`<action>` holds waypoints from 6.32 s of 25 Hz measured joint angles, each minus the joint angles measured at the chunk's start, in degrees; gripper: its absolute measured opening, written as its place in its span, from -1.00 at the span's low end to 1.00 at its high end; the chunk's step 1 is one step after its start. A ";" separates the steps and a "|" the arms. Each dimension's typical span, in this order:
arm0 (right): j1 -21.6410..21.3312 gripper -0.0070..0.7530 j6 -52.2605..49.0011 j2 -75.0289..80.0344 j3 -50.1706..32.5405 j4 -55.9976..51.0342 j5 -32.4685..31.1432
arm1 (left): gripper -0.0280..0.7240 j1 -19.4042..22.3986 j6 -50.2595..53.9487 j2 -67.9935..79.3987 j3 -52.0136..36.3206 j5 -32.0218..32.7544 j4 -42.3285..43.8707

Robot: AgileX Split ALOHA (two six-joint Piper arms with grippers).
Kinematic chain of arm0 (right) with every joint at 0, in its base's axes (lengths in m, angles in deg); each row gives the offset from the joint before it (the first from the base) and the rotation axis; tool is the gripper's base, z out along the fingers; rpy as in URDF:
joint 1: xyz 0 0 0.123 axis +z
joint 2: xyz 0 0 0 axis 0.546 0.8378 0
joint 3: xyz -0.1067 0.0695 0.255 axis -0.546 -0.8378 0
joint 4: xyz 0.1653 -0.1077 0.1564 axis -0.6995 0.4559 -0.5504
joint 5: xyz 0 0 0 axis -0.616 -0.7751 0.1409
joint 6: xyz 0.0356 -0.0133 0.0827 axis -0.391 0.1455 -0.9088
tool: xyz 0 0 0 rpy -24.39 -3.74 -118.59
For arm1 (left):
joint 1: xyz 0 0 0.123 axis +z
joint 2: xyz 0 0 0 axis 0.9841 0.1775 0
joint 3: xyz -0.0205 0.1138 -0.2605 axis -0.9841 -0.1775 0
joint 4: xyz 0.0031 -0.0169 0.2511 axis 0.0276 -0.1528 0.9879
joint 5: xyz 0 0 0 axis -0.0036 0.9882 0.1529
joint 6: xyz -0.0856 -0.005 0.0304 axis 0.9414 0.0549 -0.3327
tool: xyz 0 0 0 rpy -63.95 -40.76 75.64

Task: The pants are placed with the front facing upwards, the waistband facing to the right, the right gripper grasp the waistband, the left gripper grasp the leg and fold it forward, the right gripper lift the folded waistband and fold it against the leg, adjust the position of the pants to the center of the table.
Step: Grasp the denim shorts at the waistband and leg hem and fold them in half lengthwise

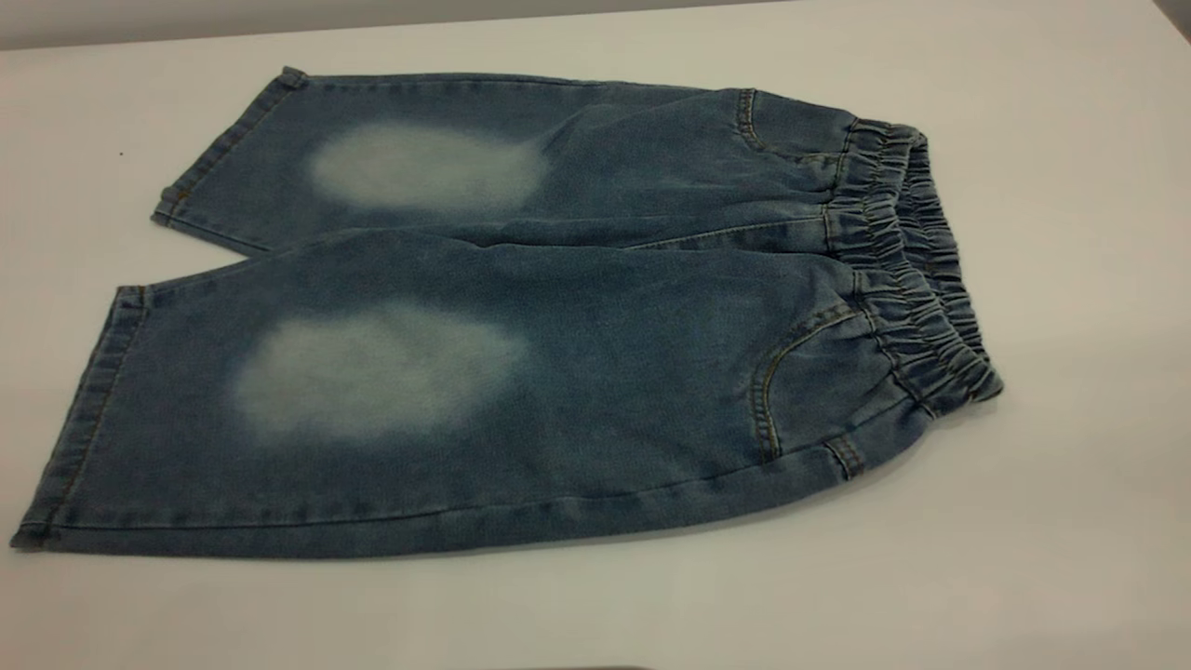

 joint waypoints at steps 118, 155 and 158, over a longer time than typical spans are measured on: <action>0.00 0.29 75.19 119.83 11.56 -86.83 30.50 | 0.58 -0.27 -35.21 79.28 7.44 -32.91 -30.05; -0.11 -0.87 81.05 122.27 12.91 -90.87 26.03 | 0.42 -1.52 -33.36 104.26 1.61 -53.26 -5.32; -0.11 -0.87 81.05 122.27 12.91 -90.87 26.01 | 0.42 -4.27 -33.36 107.25 1.61 -56.63 -5.21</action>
